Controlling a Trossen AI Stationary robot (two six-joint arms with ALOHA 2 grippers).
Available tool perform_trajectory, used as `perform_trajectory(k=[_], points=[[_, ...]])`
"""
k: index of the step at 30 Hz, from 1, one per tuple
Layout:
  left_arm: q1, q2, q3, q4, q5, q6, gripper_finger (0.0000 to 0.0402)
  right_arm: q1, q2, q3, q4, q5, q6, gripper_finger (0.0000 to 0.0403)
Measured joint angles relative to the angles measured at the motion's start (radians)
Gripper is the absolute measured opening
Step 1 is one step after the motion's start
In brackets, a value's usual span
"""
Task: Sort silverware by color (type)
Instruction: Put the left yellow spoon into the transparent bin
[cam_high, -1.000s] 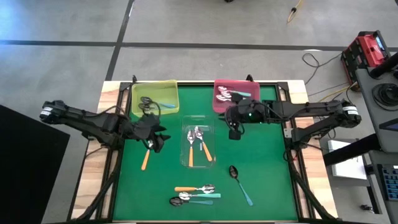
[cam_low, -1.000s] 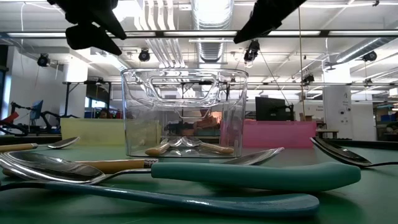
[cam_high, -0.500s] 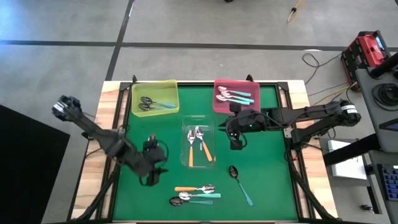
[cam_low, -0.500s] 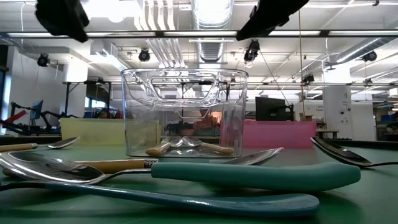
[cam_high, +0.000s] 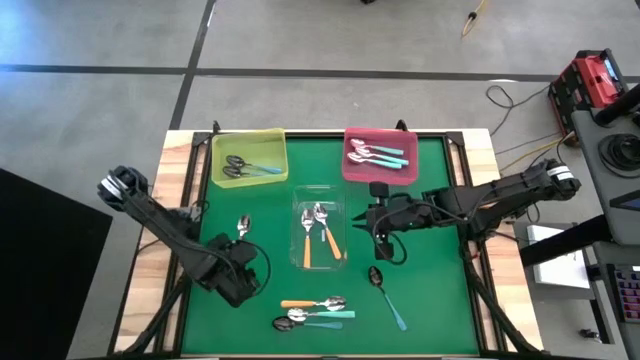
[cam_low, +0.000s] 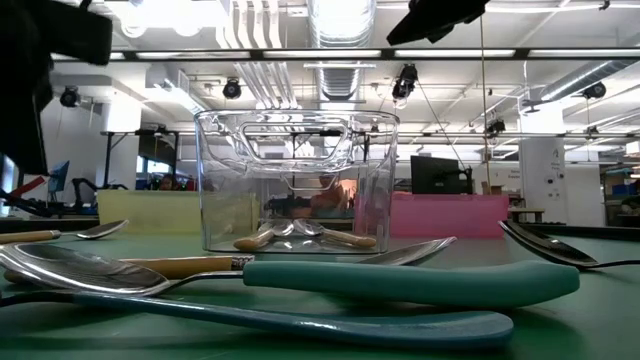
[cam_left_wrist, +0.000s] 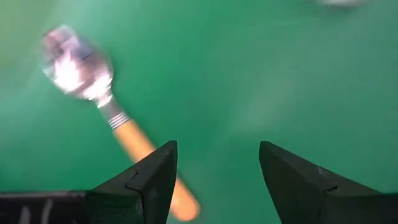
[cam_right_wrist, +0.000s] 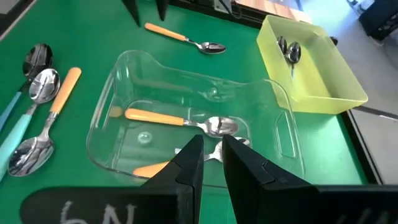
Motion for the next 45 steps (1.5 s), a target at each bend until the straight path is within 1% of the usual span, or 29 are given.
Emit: perform_trajectory(k=[3,5,11,14,19,23,29,35,41,45], points=[[0.003,0.004,-0.006,-0.073,0.036,-0.115,0.021,0.002,0.0,-0.012,0.021,0.013,-0.001,0.0051],[0.002,-0.003,-0.009,-0.102,0.04,-0.162,0.021,0.001,0.0,-0.019,0.019,0.014,-0.01,0.0051],[0.016,-0.052,-0.057,-0.096,0.039,-0.185,0.0201,0.001,0.0,-0.035,0.041,0.014,-0.023,0.0051],[0.024,-0.083,-0.116,-0.048,0.034,-0.188,0.019,0.001,0.0,-0.035,0.042,0.014,-0.025,0.0051],[0.038,-0.147,-0.235,0.096,0.034,-0.216,0.0178,0.001,0.0,-0.035,0.042,0.014,-0.028,0.0051],[0.041,-0.163,-0.287,0.106,0.03,-0.259,0.0172,0.001,0.0,-0.035,0.042,0.014,-0.029,0.0051],[0.041,-0.15,-0.325,0.117,0.021,-0.292,0.0166,0.001,0.0,-0.035,0.042,0.014,-0.027,0.0051],[0.041,-0.127,-0.324,0.155,0.012,-0.301,0.0166,0.001,0.0,-0.035,0.042,0.014,-0.026,0.0051],[0.041,-0.078,-0.329,0.177,0.007,-0.314,0.0166,0.001,0.0,-0.035,0.042,0.014,-0.025,0.0051],[0.04,-0.048,-0.325,0.183,-0.002,-0.33,0.0153,0.001,0.0,-0.035,0.042,0.014,-0.025,0.0051]])
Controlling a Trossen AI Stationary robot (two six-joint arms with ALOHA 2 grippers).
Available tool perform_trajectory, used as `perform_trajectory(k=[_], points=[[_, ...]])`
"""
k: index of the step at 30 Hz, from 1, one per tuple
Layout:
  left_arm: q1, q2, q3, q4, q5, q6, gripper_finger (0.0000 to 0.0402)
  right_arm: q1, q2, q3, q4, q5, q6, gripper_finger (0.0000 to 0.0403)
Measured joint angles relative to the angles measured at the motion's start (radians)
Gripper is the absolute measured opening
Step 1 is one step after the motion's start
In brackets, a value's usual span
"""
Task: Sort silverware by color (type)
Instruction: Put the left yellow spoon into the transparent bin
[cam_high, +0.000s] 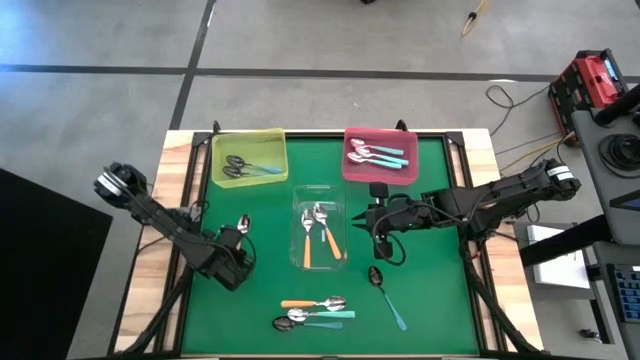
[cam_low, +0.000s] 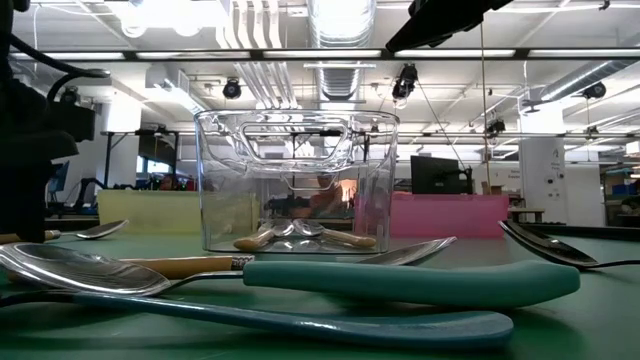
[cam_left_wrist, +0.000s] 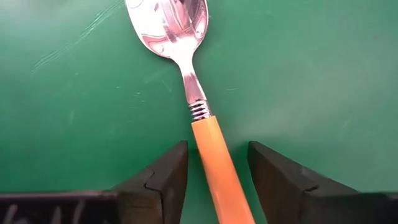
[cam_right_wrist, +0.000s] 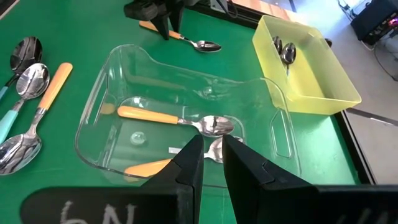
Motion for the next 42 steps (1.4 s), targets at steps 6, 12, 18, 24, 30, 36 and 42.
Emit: perform_trajectory(k=[6,12,18,24,30,36,42], points=[[0.0,0.024,0.001,0.007,-0.003,-0.031,0.0091,0.0,0.0,0.0,0.0,0.0,0.008,0.0051],[0.0,0.026,0.0,-0.008,-0.014,-0.062,0.0029,0.0,0.0,0.0,0.0,0.0,0.016,0.0051],[0.002,0.022,0.014,-0.062,-0.051,-0.075,0.0028,0.0,0.0,-0.001,0.0,0.0,0.018,0.0051],[0.0,0.01,0.1,-0.13,-0.175,0.023,0.0028,0.0,0.0,-0.011,0.01,0.0,0.028,0.0051],[0.002,0.006,0.227,-0.134,-0.383,0.243,0.0028,0.0,0.0,-0.049,0.123,0.0,0.019,0.0051],[0.001,0.006,0.358,-0.176,-0.596,0.455,0.0028,0.0,0.0,-0.084,0.28,0.0,0.036,0.0051],[0.004,0.005,0.461,-0.198,-0.869,0.675,0.0028,0.0,0.015,-0.092,0.448,0.001,0.04,0.0051]])
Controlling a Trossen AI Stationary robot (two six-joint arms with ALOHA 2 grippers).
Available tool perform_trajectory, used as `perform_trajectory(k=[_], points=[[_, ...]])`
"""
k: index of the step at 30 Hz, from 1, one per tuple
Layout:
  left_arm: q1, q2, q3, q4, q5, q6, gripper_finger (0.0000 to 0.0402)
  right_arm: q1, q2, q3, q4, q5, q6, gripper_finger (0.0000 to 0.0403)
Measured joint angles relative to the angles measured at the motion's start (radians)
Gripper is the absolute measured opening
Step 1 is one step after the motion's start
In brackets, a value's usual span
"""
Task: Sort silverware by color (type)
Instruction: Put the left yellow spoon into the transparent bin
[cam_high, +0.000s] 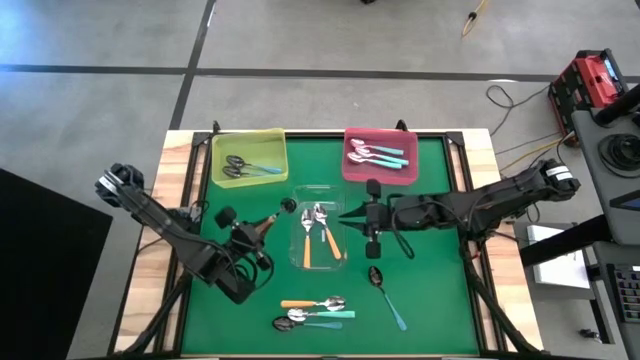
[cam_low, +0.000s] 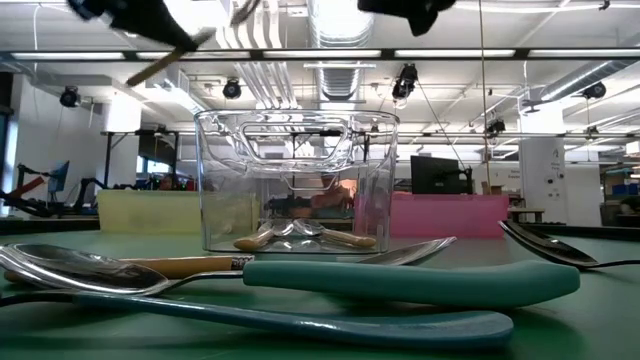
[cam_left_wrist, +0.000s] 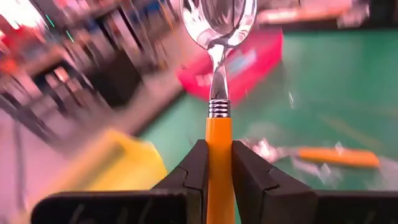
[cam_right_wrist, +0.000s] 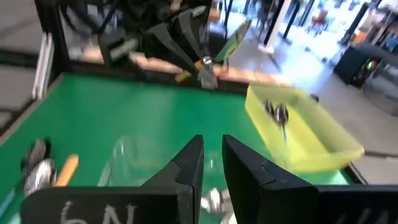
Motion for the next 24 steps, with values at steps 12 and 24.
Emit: perform_trajectory(k=[12,24], points=[[0.132,0.0,0.067,0.016,-0.273,0.01,0.0028,-0.009,0.214,-0.002,0.56,0.231,-0.156,0.0051],[0.24,0.065,0.069,0.104,-0.294,0.01,0.0032,-0.102,0.319,0.032,0.808,0.222,-0.086,0.0056]])
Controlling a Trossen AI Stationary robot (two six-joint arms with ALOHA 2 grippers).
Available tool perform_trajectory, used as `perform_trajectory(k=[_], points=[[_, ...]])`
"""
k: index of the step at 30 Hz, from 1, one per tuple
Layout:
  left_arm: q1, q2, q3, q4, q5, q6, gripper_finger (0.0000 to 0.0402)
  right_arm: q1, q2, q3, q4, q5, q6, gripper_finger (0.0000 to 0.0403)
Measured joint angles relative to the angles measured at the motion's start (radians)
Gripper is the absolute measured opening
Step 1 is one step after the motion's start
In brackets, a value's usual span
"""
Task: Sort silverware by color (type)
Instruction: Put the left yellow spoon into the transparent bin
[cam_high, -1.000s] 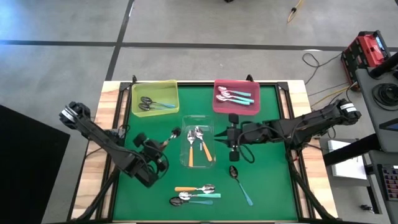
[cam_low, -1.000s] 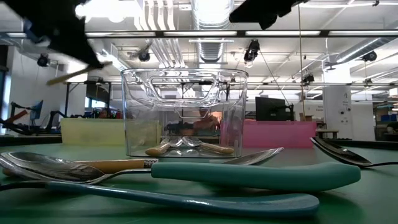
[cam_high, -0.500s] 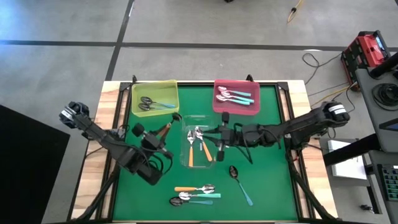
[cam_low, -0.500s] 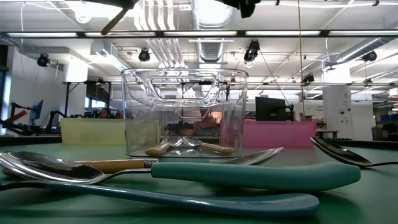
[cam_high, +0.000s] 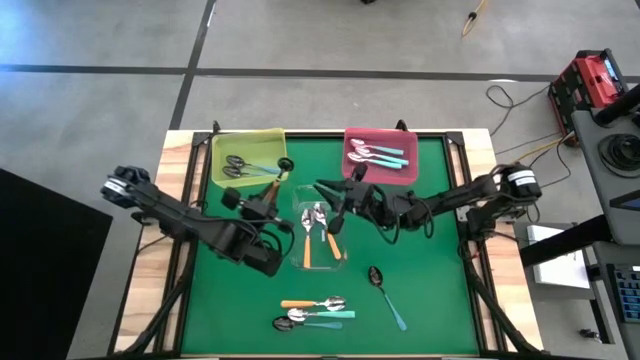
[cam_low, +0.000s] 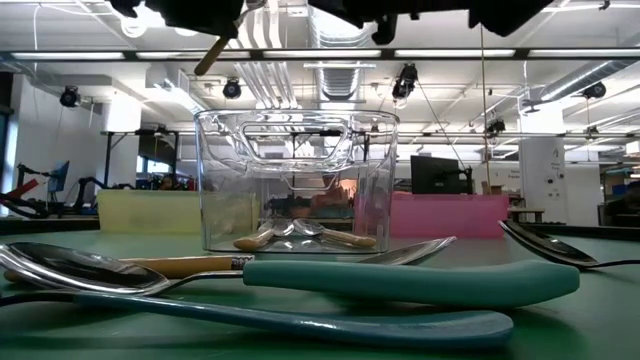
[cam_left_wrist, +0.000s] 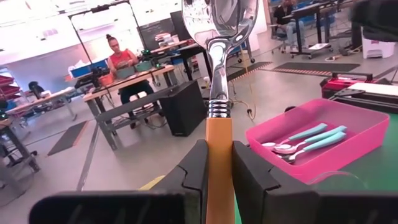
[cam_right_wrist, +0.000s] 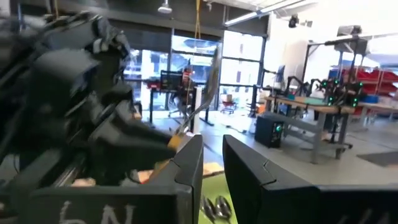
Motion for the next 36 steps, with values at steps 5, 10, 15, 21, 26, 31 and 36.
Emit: perform_trajectory(k=[5,10,15,21,26,31,36], points=[[0.002,0.028,0.0,0.02,0.001,-0.004,0.0034,-0.041,0.009,0.042,-0.027,-0.083,0.074,0.0088],[0.011,0.051,0.0,0.045,-0.001,-0.004,0.0035,-0.067,0.014,0.068,-0.052,-0.105,0.102,0.014],[0.028,0.072,0.0,0.067,-0.002,-0.004,0.0035,-0.079,0.049,0.11,-0.054,-0.13,0.101,0.0187],[0.031,0.112,0.0,0.097,0.0,-0.004,0.0036,-0.098,0.109,0.182,-0.086,-0.123,0.087,0.021],[0.031,0.132,0.0,0.106,0.012,-0.004,0.0036,-0.113,0.141,0.218,-0.106,-0.121,0.098,0.0201],[0.031,0.137,0.0,0.105,0.019,-0.003,0.0036,-0.117,0.14,0.218,-0.105,-0.12,0.098,0.0178],[0.031,0.137,0.0,0.104,0.01,-0.003,0.0036,-0.117,0.139,0.217,-0.106,-0.122,0.094,0.0101]])
